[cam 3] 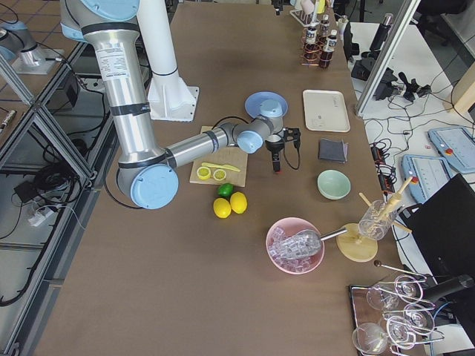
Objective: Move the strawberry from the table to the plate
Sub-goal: 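Lower the right gripper onto the red strawberry and grasp it, then carry the strawberry with the right gripper over the blue plate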
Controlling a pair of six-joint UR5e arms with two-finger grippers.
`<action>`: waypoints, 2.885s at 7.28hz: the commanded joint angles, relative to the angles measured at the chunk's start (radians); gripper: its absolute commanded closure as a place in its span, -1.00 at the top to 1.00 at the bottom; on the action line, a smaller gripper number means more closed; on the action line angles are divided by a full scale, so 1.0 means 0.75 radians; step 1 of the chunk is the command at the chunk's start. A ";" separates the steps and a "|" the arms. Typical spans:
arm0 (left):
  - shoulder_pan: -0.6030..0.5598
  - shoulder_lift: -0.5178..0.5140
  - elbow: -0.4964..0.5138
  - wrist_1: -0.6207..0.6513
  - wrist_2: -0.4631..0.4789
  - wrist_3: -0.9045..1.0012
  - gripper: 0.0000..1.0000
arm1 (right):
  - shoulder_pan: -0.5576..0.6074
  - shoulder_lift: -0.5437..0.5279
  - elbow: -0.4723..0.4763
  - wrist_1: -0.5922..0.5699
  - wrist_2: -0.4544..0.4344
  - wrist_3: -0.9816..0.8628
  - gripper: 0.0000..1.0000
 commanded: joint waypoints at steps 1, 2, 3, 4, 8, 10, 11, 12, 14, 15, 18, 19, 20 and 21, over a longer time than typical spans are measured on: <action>-0.001 0.007 -0.002 -0.002 -0.001 0.003 0.96 | -0.029 0.021 -0.053 0.003 -0.045 -0.001 0.95; -0.001 0.007 -0.004 -0.002 -0.001 0.003 0.96 | -0.036 0.019 -0.057 0.003 -0.061 -0.001 0.80; -0.001 0.007 -0.002 -0.002 -0.001 0.003 0.96 | -0.038 0.021 -0.061 0.005 -0.071 -0.001 0.57; -0.001 0.007 -0.004 -0.004 -0.001 0.003 0.96 | -0.040 0.021 -0.063 0.003 -0.073 -0.001 0.46; -0.001 0.007 -0.006 -0.006 0.001 0.003 0.96 | -0.044 0.060 -0.094 0.005 -0.073 0.001 0.36; -0.001 0.007 -0.006 -0.006 0.001 0.003 0.96 | -0.042 0.058 -0.173 0.149 -0.071 0.001 0.36; -0.001 0.007 -0.004 -0.006 0.001 0.003 0.96 | -0.040 0.056 -0.184 0.180 -0.069 0.003 0.32; -0.001 0.005 -0.006 -0.006 0.001 0.003 0.96 | -0.038 0.051 -0.172 0.183 -0.065 0.011 -0.09; 0.001 0.001 -0.004 -0.006 0.005 0.003 0.96 | -0.028 0.033 -0.131 0.179 -0.059 0.011 -1.00; 0.001 0.001 -0.004 -0.006 0.003 0.001 0.96 | -0.027 0.021 -0.090 0.167 -0.059 0.011 -1.00; 0.001 0.001 -0.004 -0.006 0.001 -0.001 0.96 | -0.033 0.177 0.008 -0.078 -0.051 0.190 -1.00; 0.001 0.001 -0.004 -0.002 0.001 -0.009 0.96 | -0.084 0.257 0.000 -0.091 -0.067 0.377 -1.00; 0.001 0.005 0.000 0.006 0.003 -0.010 0.96 | -0.150 0.325 -0.002 -0.105 -0.118 0.543 -1.00; -0.005 0.001 -0.002 0.038 -0.001 0.003 0.96 | -0.209 0.408 -0.002 -0.199 -0.187 0.589 -1.00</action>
